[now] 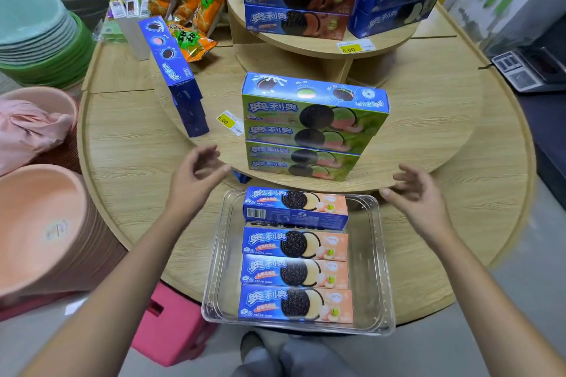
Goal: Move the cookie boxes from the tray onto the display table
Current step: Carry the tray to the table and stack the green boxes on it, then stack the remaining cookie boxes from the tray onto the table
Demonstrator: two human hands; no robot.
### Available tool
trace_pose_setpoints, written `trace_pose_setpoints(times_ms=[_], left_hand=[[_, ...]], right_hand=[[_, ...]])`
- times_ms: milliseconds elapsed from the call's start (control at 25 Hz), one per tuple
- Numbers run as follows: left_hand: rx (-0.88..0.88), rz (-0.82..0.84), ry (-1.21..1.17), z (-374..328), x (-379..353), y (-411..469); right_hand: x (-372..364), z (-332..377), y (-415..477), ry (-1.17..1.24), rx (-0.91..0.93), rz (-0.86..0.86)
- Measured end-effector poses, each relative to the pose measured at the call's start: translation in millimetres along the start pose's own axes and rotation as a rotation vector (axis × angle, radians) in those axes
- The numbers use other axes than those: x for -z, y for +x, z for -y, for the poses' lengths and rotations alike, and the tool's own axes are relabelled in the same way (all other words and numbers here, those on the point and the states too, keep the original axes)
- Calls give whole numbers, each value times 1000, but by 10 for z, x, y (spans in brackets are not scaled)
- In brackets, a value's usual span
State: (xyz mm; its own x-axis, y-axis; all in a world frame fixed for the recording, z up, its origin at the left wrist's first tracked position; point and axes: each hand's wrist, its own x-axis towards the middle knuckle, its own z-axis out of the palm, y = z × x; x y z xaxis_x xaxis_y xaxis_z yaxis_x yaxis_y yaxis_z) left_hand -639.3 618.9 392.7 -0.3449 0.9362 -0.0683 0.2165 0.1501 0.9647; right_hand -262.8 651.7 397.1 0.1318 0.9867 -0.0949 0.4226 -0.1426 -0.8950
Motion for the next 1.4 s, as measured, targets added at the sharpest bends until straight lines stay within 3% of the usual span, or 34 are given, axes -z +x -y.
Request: trace_pose_setpoints(times_ms=[160,320,720,1000,1400], left_hand=[[142,-28,309,774,-36,-671],[354,25,258,1103,-80,-1077],[260,-184,488,1165,-291,-1282],[264,-254,455,942,-777,-1693],[362,-386,327,348,-2222,-2199]], right_hand=[[-194,-526,-585,-219,-167,-83],[-407,-783,-936,-293,-300,-49],[-412,-829,-930,-346,-258,-53],[174,-1044,-828,-271,-203,-21],[1616,-1291,-127,-312,-70,89]])
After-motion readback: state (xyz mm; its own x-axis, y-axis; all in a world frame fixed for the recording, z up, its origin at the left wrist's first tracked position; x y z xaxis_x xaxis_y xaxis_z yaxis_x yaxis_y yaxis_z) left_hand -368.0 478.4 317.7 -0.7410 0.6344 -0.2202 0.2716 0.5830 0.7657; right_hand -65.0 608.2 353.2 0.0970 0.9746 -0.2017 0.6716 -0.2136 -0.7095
